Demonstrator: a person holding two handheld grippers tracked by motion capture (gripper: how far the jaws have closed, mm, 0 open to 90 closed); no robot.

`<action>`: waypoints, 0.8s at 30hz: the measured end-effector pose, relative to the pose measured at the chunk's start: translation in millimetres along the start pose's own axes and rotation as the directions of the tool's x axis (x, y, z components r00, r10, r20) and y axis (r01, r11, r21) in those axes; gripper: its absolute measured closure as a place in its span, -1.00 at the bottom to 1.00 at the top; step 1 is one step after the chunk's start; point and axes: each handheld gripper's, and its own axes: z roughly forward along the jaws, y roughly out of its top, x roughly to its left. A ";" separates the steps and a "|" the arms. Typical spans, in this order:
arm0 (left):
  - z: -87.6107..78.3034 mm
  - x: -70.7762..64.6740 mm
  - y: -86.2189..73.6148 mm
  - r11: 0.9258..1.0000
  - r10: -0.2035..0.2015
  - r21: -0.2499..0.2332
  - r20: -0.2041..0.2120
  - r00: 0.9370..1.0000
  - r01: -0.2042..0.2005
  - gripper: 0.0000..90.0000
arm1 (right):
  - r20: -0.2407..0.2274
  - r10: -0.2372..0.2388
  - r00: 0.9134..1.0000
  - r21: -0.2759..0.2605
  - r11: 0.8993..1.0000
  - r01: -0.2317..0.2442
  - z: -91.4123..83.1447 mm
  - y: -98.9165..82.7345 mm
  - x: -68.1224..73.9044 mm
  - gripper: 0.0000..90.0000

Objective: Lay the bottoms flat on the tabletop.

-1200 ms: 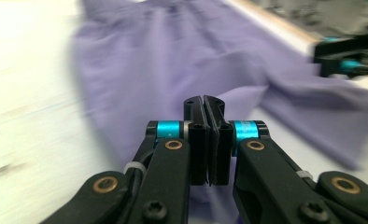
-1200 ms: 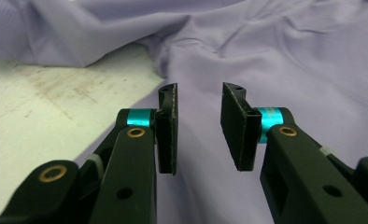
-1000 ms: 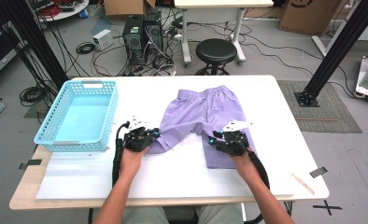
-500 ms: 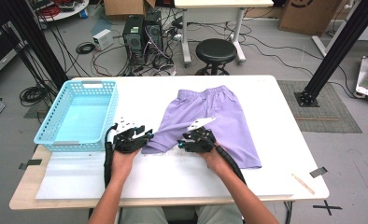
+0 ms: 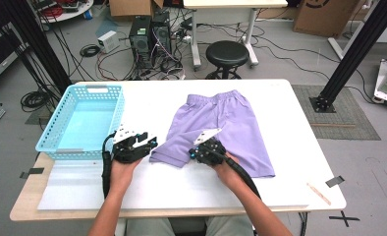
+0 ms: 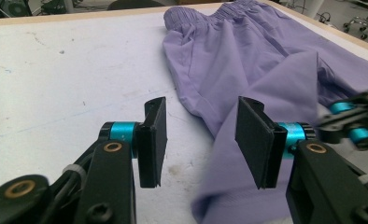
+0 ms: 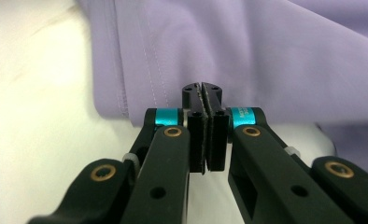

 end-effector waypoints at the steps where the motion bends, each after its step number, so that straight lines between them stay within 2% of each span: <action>1: 0.4 -0.3 -0.1 1.000 0.003 0.004 0.006 1.000 -0.003 0.19 | -0.007 0.002 1.000 -0.006 1.000 -0.002 -8.5 -6.2 0.6 0.99; 7: 7.2 -3.6 -0.7 1.000 -0.004 0.022 0.021 1.000 0.003 0.18 | -0.015 0.010 1.000 -0.024 1.000 -0.010 -51.4 -41.0 -2.0 0.99; 10: 14.3 -7.5 -1.8 0.999 -0.007 0.051 0.037 0.999 0.005 0.17 | -0.029 0.012 1.000 -0.033 0.999 -0.013 -67.6 -55.9 -2.2 0.98; 12: 21.4 -12.3 -2.9 0.997 -0.012 0.081 0.050 0.999 0.008 0.16 | -0.062 0.025 0.998 -0.066 0.997 -0.029 -76.9 -62.2 -2.6 0.79; 13: 26.5 -15.9 -3.8 0.995 -0.012 0.103 0.061 0.998 0.005 0.15 | -0.058 0.039 0.998 -0.097 0.994 -0.044 -81.0 -64.2 -3.7 0.69; 15: 33.7 -21.9 -5.2 0.991 -0.006 0.134 0.071 0.997 -0.003 0.15 | -0.024 0.078 0.997 -0.131 0.988 -0.080 -86.7 -66.5 -8.6 0.64; 17: 40.9 -28.2 -6.6 0.986 0.010 0.168 0.071 0.997 -0.022 0.15 | 0.040 0.097 0.994 -0.124 0.988 -0.092 -86.9 -67.9 -14.4 0.60; 19: 47.7 -32.4 -8.6 0.978 0.022 0.204 0.083 0.996 -0.038 0.15 | 0.078 0.115 0.990 -0.115 0.988 -0.105 -83.9 -69.1 -19.7 0.60; 20: 51.4 -34.6 -9.9 0.974 0.028 0.222 0.086 0.996 -0.047 0.15 | 0.095 0.120 0.988 -0.115 0.987 -0.109 -82.2 -69.8 -21.8 0.60; 21: 54.4 -37.5 -9.9 0.965 0.057 0.251 0.077 0.995 -0.075 0.17 | 0.109 0.137 0.985 -0.116 0.985 -0.124 -81.0 -70.6 -23.8 0.58; 22: 56.5 -40.7 -9.5 0.956 0.090 0.273 0.073 0.993 -0.107 0.25 | 0.122 0.154 0.981 -0.119 0.983 -0.139 -80.3 -71.7 -26.2 0.56; 23: 57.1 -44.7 -9.2 0.950 0.131 0.278 0.053 0.990 -0.141 0.40 | 0.133 0.169 0.977 -0.126 0.980 -0.152 -79.9 -73.3 -29.0 0.56; 24: 57.5 -46.8 -9.1 0.945 0.161 0.278 0.054 0.986 -0.169 0.67 | 0.142 0.186 0.972 -0.128 0.977 -0.168 -80.2 -74.9 -31.7 0.56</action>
